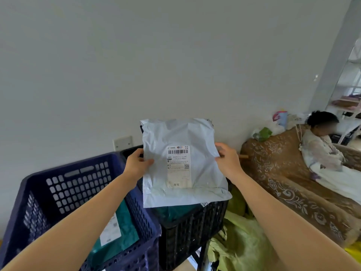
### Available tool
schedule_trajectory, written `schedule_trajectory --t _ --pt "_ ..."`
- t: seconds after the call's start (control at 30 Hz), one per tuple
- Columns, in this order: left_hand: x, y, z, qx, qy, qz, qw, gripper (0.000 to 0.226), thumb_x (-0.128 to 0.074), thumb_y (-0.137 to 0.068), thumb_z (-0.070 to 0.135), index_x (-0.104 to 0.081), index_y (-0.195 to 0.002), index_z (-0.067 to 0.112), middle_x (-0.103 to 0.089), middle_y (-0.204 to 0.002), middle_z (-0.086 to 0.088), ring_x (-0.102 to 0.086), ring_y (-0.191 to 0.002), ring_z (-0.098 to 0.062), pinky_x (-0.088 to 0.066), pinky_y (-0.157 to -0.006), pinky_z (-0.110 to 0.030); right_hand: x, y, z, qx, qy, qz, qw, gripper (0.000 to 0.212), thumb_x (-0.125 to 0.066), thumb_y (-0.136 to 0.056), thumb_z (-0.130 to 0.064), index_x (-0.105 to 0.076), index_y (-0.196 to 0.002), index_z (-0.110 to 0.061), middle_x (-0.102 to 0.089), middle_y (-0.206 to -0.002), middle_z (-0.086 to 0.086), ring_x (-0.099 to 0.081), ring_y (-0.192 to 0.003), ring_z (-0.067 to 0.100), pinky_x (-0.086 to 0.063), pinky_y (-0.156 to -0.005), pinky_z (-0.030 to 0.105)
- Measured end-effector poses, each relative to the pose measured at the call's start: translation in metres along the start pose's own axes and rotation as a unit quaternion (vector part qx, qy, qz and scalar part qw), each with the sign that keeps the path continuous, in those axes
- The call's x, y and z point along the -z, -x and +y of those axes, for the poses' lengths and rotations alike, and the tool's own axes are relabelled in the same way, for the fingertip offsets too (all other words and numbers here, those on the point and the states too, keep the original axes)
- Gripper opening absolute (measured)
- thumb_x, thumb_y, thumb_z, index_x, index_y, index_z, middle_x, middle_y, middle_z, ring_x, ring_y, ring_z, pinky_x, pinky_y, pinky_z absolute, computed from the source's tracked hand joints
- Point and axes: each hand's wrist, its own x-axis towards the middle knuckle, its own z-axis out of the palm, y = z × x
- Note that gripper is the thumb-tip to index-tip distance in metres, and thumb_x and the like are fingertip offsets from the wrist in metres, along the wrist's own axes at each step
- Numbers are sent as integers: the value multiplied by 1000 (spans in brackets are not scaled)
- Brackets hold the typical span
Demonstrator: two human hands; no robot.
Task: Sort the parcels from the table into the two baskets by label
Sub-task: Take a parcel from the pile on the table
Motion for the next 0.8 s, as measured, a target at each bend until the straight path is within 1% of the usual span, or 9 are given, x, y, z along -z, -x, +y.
schedule_trajectory --t 0.1,0.2,0.37,0.47,0.57,0.63,0.67,0.73,0.8 --pt "-15 -25 -4 0 -3 18 1000 28 -63 -89 -3 -58 -110 15 -64 -105 -9 -63 -94 -27 -50 -72 -25 -4 -33 15 1 -6 -20 1000 45 -46 -89 13 -57 -126 -11 -60 -108 -2 -58 -101 16 -47 -78 20" --pt "-31 -47 -9 9 -8 41 999 27 -62 -89 -2 -57 -109 16 -64 -105 -10 -63 -92 -26 -49 -67 -22 -11 -70 33 11 -8 -44 999 43 -47 -90 12 -57 -124 -11 -62 -108 -1 -61 -102 20 -52 -84 29" --pt "-52 -79 -23 40 -19 95 994 25 -61 -90 -2 -57 -107 16 -65 -104 -11 -64 -96 -30 -53 -83 -36 -32 -125 60 13 -15 -107 994 37 -50 -93 5 -56 -126 -13 -62 -112 1 -61 -100 20 -54 -85 35" --pt "-58 -91 -32 68 -33 129 989 28 -60 -91 -1 -58 -115 12 -65 -98 -10 -63 -93 -30 -53 -79 -35 -49 -151 76 17 -11 -150 989 39 -50 -93 6 -57 -125 -15 -61 -108 -4 -61 -101 19 -54 -87 37" --pt "-61 -98 -43 101 -45 165 980 28 -61 -91 2 -58 -115 16 -66 -94 -11 -65 -90 -31 -56 -76 -37 -68 -170 92 17 -20 -193 981 41 -49 -92 8 -57 -125 -14 -60 -108 -6 -59 -100 14 -53 -83 28" --pt "-64 -100 -52 122 -45 184 974 28 -62 -91 3 -57 -114 18 -66 -93 -10 -66 -86 -28 -55 -71 -34 -79 -179 101 14 -23 -221 975 43 -49 -92 9 -57 -127 -14 -59 -109 -7 -56 -95 7 -48 -72 15" --pt "-65 -101 -57 132 -46 193 971 28 -63 -90 4 -57 -114 19 -66 -93 -9 -66 -85 -27 -55 -70 -33 -85 -182 105 9 -25 -233 972 44 -48 -91 9 -56 -128 -14 -59 -108 -7 -55 -92 4 -46 -68 12" --pt "-66 -104 -68 153 -55 209 964 29 -63 -90 4 -57 -114 18 -67 -95 -10 -66 -88 -29 -55 -76 -38 -96 -186 114 -4 -27 -255 966 46 -47 -91 9 -55 -130 -15 -59 -108 -6 -56 -94 8 -47 -71 16" --pt "-67 -107 -80 178 -72 224 956 28 -63 -89 5 -57 -112 20 -67 -94 -10 -66 -88 -30 -55 -78 -39 -108 -187 124 -14 -25 -275 961 49 -47 -89 10 -54 -131 -14 -61 -115 -2 -58 -103 14 -51 -80 25"
